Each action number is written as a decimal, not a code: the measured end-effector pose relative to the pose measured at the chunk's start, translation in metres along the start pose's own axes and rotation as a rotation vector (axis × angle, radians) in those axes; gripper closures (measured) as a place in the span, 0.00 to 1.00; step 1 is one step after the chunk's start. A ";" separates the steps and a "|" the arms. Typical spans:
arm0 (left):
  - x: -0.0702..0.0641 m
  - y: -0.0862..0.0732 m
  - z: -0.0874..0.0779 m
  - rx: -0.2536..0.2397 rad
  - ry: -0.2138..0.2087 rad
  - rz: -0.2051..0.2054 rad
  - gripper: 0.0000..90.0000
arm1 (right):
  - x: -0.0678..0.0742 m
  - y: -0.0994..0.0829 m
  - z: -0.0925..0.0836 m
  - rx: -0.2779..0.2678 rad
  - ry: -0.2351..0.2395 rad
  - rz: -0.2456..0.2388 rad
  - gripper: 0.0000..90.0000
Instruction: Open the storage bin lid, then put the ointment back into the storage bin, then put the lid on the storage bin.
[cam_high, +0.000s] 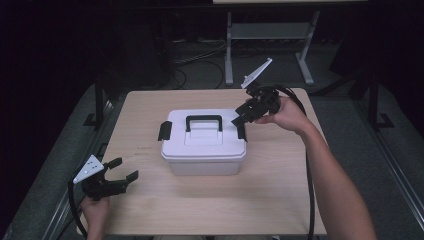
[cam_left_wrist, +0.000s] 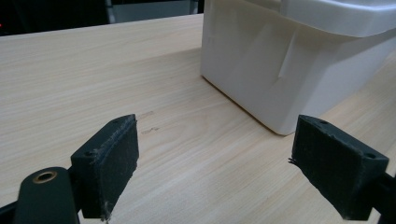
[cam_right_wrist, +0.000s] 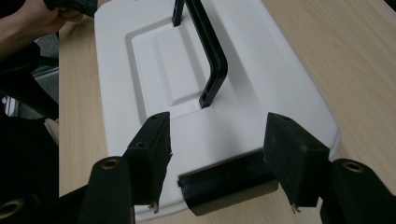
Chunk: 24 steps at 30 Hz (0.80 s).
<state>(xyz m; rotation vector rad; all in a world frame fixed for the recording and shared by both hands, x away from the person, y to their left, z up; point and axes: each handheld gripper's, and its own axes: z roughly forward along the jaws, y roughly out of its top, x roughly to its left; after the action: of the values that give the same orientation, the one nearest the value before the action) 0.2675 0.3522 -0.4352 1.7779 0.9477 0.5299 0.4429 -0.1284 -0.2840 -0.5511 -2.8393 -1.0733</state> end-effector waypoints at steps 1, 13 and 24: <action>0.000 0.000 0.000 0.005 -0.002 -0.001 0.16 | 0.000 -0.003 -0.002 0.001 -0.005 0.006 0.45; 0.000 0.000 0.001 0.002 -0.006 0.001 0.16 | 0.000 -0.017 -0.012 0.001 -0.039 0.024 0.45; -0.002 0.001 0.003 0.008 -0.008 0.009 0.16 | 0.002 -0.034 -0.016 0.002 -0.043 0.053 0.45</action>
<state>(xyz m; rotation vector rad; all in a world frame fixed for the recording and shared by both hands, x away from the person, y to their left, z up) 0.2691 0.3488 -0.4351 1.7904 0.9378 0.5246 0.4283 -0.1619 -0.2932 -0.6527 -2.8441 -1.0633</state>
